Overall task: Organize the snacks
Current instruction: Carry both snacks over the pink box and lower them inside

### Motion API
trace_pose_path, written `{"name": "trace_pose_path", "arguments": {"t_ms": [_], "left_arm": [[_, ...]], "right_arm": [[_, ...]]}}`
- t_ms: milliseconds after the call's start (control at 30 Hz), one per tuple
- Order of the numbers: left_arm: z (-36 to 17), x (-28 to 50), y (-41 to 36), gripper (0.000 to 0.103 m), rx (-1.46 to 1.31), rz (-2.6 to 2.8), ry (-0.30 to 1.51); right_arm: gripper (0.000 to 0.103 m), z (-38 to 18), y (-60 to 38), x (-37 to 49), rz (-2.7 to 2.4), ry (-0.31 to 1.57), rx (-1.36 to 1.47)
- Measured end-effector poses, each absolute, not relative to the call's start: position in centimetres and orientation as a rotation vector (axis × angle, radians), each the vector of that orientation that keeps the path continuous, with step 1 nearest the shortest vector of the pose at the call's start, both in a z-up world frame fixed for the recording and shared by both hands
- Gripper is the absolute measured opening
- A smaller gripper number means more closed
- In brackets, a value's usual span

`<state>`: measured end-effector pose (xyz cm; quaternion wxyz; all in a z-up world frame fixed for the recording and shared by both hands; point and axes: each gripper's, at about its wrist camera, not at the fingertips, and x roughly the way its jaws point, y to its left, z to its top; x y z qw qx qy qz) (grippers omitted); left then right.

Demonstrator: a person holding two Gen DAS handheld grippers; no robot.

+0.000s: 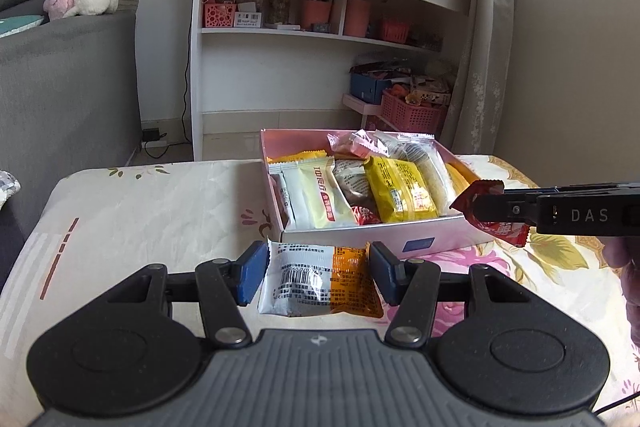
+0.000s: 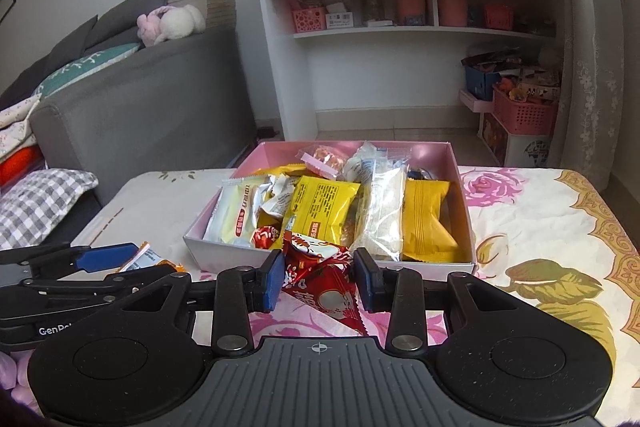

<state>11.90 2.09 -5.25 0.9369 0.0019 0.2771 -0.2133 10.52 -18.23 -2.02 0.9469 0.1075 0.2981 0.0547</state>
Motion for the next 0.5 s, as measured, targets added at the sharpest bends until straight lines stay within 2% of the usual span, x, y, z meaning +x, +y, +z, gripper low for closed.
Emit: {"name": "trace_pose_path", "arguments": {"t_ms": [500], "left_arm": [[-2.8,12.8,0.8,0.052,-0.067,-0.398,0.496]], "right_arm": [[0.036,0.7,-21.4,11.6,0.017,0.501,0.314]]}}
